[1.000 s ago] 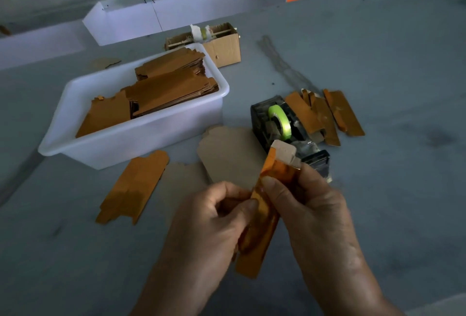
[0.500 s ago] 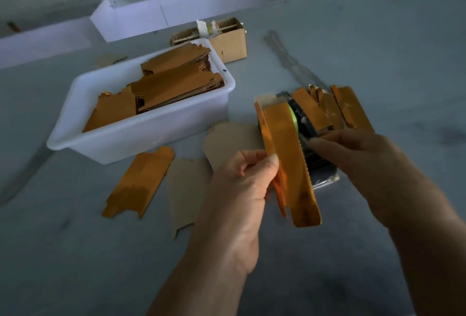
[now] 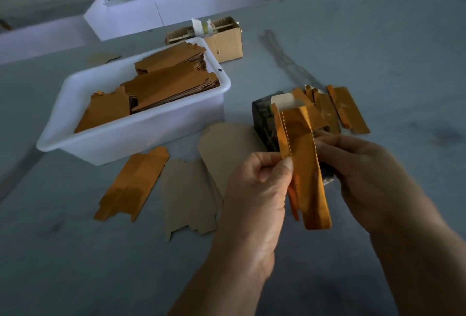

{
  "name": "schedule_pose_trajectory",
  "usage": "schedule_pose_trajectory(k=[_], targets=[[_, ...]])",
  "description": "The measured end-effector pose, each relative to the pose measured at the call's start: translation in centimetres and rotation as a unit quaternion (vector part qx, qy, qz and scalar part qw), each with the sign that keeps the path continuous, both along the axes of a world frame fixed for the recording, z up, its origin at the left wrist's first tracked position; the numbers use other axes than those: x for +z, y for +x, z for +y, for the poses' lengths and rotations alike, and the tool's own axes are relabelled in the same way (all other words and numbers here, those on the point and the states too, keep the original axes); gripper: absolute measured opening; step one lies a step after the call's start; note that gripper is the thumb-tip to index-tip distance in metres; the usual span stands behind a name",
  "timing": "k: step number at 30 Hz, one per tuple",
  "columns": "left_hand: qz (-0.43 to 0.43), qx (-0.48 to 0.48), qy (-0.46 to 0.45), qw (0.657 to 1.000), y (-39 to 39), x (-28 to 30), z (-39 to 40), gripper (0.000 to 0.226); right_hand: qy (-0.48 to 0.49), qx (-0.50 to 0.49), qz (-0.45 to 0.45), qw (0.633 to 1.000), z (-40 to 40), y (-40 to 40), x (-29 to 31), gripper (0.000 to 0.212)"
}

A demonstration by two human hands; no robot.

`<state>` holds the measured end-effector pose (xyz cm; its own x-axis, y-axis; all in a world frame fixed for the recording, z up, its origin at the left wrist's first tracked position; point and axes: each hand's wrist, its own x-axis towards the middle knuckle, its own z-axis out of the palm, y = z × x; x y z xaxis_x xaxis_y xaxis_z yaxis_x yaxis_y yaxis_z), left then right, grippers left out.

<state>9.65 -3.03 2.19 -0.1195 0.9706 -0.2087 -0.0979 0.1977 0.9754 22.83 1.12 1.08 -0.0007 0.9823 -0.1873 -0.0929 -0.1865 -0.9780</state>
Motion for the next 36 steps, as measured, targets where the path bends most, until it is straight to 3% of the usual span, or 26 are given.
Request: schedule_pose_trajectory(k=[3, 5, 8, 13, 19, 27, 31, 36], targets=[[-0.009, -0.001, 0.003, 1.000, 0.0, -0.1, 0.0, 0.011, 0.000, -0.004, 0.123, 0.992, -0.4, 0.4, -0.1, 0.022], [-0.022, 0.002, -0.003, 1.000, 0.0, 0.0, 0.0, 0.010, 0.010, -0.010, 0.123, 0.992, -0.8, 0.6, -0.1, 0.024], [-0.035, -0.001, -0.006, 0.999, -0.1, 0.1, 0.1, 0.011, 0.037, -0.054, -0.015, 0.998, -1.7, 0.3, -0.3, 0.025], [-0.028, 0.002, 0.001, 1.000, -0.1, 0.0, 0.2, 0.011, 0.092, -0.109, -0.200, 0.969, -2.6, -0.6, -1.3, 0.012], [-0.021, -0.015, 0.024, 0.999, 0.1, 0.5, 0.4, 0.008, 0.118, -0.132, -0.242, 0.954, -2.8, -0.9, -1.7, 0.011], [0.063, -0.036, 0.037, 0.997, 0.2, 0.4, 1.1, 0.006, 0.139, -0.116, -0.279, 0.943, -3.0, -0.9, -1.4, 0.010], [0.093, -0.030, 0.045, 0.994, 0.4, 0.6, 1.2, 0.006, 0.204, -0.129, -0.403, 0.883, -2.6, -1.2, -1.0, 0.010], [0.126, -0.027, 0.051, 0.990, 0.5, 0.8, 1.3, 0.005, 0.230, -0.114, -0.456, 0.852, -2.5, -1.0, -0.3, 0.010]])
